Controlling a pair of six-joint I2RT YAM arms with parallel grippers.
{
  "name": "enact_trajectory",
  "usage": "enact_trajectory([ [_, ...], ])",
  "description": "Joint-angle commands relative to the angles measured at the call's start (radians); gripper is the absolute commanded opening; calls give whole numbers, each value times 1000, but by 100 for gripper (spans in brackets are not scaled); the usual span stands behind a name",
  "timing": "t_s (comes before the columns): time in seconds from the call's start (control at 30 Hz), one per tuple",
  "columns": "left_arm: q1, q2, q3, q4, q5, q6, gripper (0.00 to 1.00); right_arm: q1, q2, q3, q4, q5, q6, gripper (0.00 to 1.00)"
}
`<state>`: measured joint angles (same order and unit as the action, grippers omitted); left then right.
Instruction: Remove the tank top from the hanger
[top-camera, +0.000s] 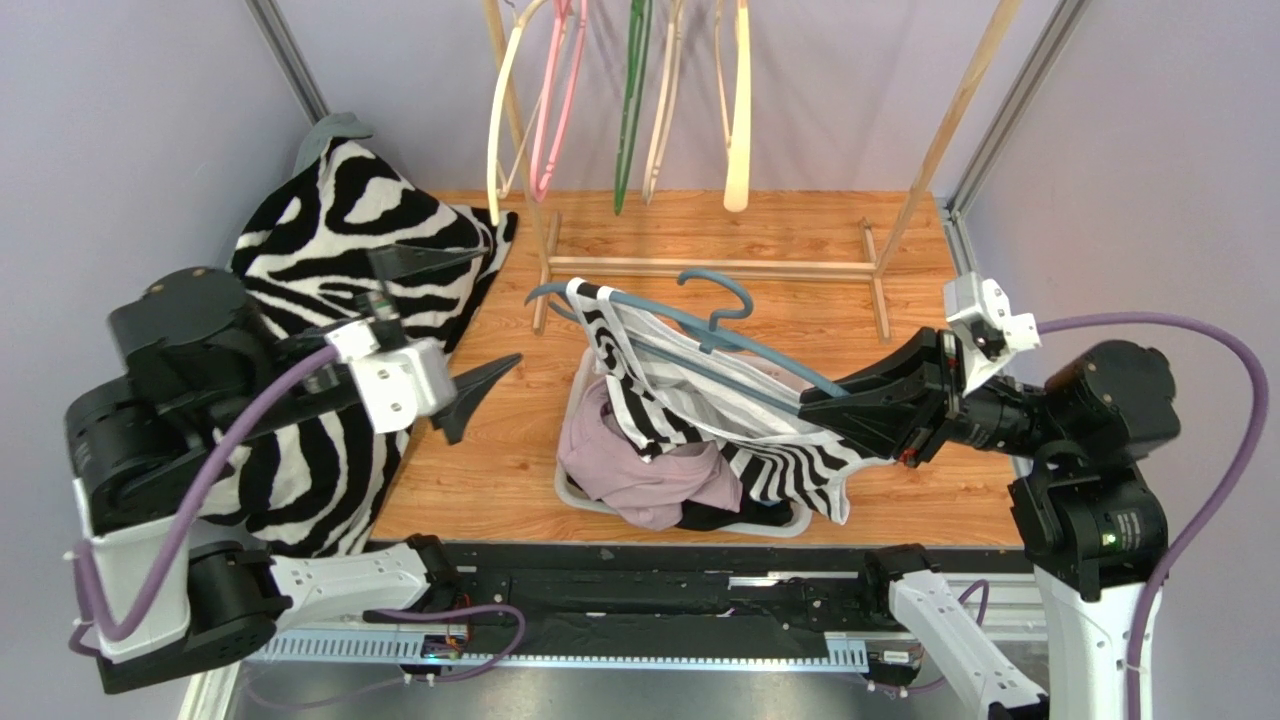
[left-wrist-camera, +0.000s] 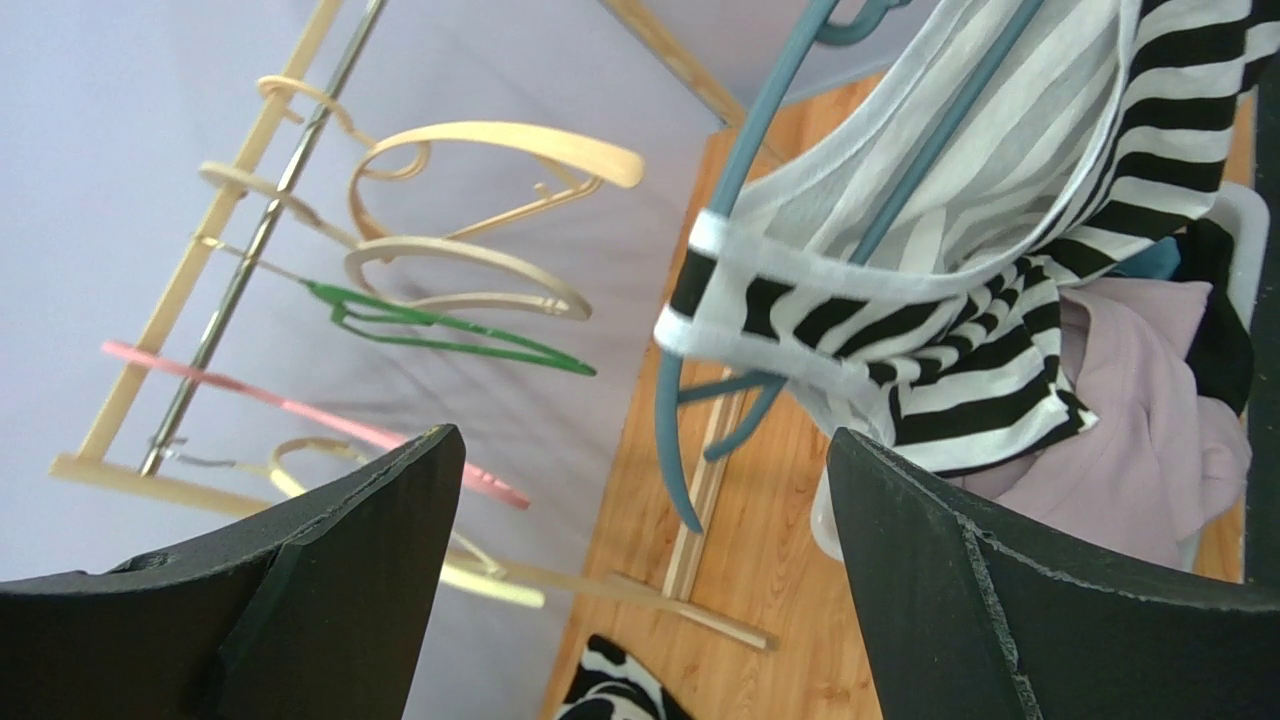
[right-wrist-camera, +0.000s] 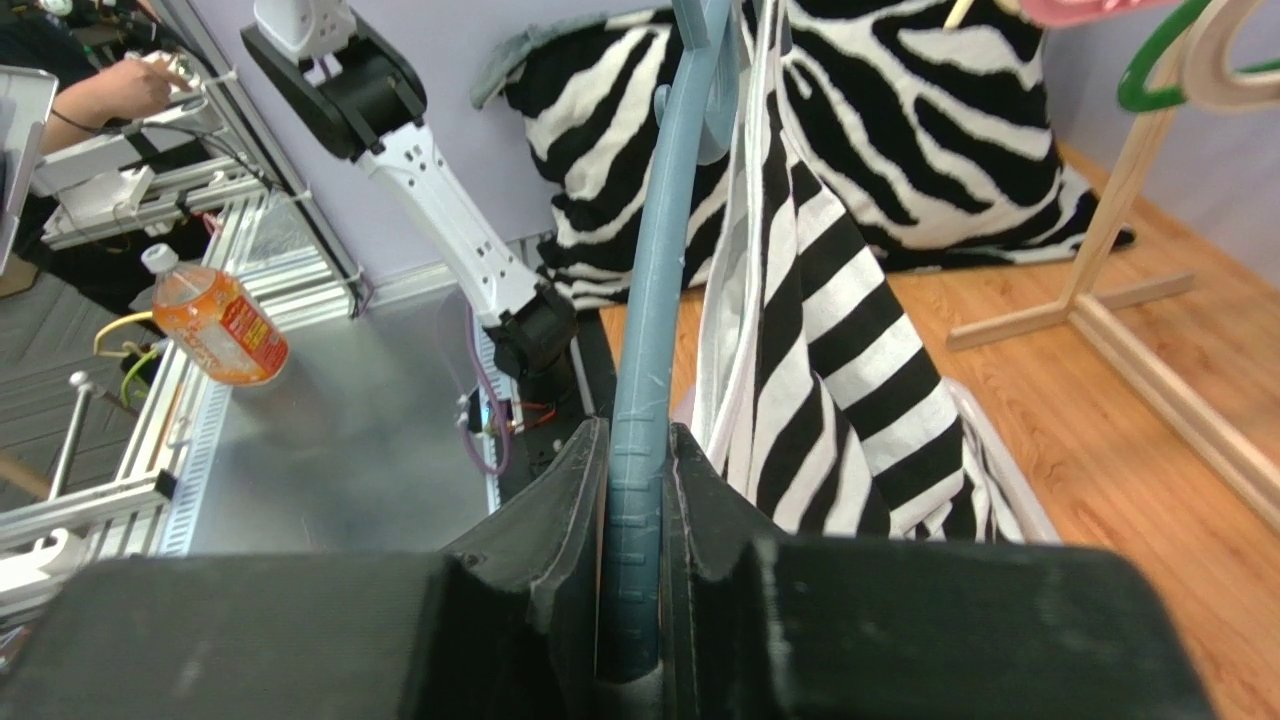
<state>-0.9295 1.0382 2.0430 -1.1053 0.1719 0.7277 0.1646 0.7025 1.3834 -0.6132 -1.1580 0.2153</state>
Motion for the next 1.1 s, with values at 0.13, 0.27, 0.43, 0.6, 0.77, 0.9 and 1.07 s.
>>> enact_trajectory([
  [0.13, 1, 164, 117, -109, 339, 15, 98, 84, 61, 66, -174, 29, -183, 0],
  [0.27, 1, 163, 66, -159, 434, -5, 92, 116, 78, 101, -217, 43, -240, 0],
  [0.43, -8, 166, 22, -174, 460, -45, 75, 151, 98, 108, -227, 57, -254, 0],
  [0.6, -9, 189, 19, -120, 445, -74, 74, 199, 123, 105, -220, 78, -261, 0],
  [0.77, -11, 218, 63, -68, 414, -82, 76, 251, 135, 109, -244, 112, -280, 0],
  [0.9, -11, 233, 51, -59, 429, -100, 76, 305, 141, 111, -231, 145, -280, 0],
  [1.07, -15, 237, 3, -71, 448, -108, 73, 363, 163, 147, -223, 187, -280, 0],
])
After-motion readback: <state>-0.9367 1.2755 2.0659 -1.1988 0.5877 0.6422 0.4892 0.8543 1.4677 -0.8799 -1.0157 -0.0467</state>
